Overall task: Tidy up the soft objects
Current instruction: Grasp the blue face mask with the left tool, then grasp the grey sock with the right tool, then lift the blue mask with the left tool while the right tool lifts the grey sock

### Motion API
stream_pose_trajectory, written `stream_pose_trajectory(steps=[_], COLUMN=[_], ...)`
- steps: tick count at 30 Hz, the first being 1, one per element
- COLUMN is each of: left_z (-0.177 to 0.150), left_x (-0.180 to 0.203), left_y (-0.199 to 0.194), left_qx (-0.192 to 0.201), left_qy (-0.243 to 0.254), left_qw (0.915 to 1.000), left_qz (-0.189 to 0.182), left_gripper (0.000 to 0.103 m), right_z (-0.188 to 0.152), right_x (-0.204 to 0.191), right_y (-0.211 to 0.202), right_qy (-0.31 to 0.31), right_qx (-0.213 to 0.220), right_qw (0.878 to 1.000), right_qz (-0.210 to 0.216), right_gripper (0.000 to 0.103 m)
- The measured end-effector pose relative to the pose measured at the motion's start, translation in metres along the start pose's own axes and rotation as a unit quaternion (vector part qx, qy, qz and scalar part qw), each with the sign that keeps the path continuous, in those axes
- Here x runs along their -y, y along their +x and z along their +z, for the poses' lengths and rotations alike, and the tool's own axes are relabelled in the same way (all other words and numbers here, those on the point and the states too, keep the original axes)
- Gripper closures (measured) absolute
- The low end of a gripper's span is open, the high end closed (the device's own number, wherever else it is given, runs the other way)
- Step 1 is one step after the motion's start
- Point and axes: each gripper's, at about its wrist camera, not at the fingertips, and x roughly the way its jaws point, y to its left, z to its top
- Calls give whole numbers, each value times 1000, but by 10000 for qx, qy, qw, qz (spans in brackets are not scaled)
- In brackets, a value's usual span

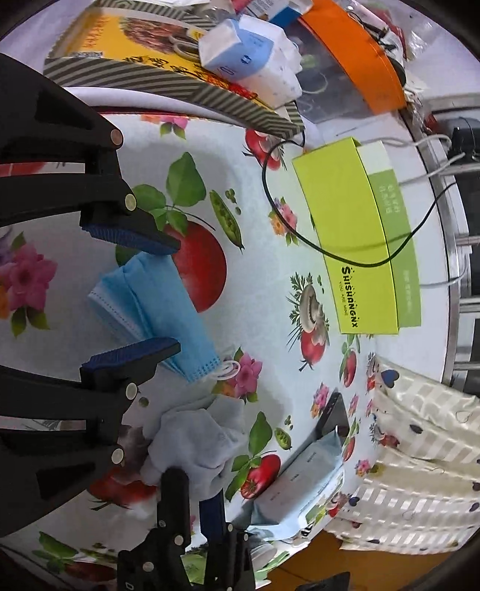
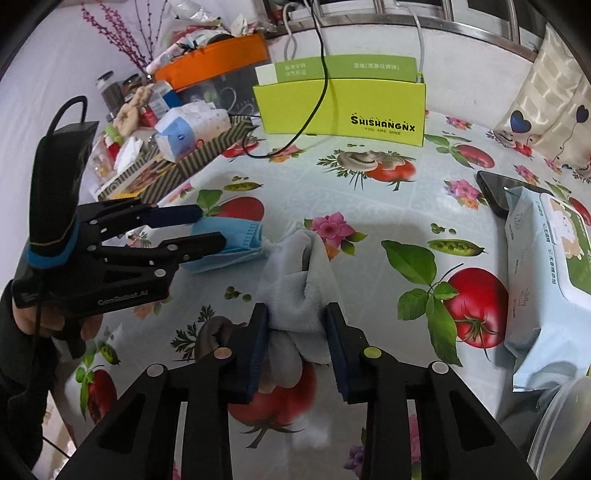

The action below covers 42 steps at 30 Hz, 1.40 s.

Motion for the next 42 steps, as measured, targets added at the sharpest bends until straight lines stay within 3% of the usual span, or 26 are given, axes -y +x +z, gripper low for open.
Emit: stream_pose_trajectory(steps=[10, 16, 20, 24, 26, 31, 34, 42], left_z=[18, 18, 17, 11, 10, 1, -5, -13], left_x=[11, 13, 12, 20, 23, 35, 46, 59], left_y=[3, 27, 29, 26, 25, 15, 4, -36], left_qx=[5, -274, -275, -180, -199, -347, -330, 15], left_qy=[832, 1054, 891, 844, 740, 342, 209, -433], left_qw=[9965, 9940, 9956, 9958, 9963, 9984, 9987, 9988], left_qz=[1, 8, 9, 317, 399, 299, 314, 228], left_gripper=[55, 54, 55, 55, 58, 81, 86, 87], right_z=[0, -1, -2, -3, -4, -6, -10, -21], right_x=[0, 1, 3, 2, 2, 1, -1, -6], right_y=[1, 0, 0, -1, -3, -10, -18, -42], right_qy=[2, 22, 29, -5, -12, -13, -17, -70], right_qx=[-30, -27, -5, 16, 27, 84, 144, 336], right_qw=[10000, 10000, 10000, 10000, 10000, 10000, 9999, 9992], right_qz=[51, 79, 81, 50, 31, 39, 80, 194], right_gripper=[75, 75, 76, 79, 81, 84, 84, 85])
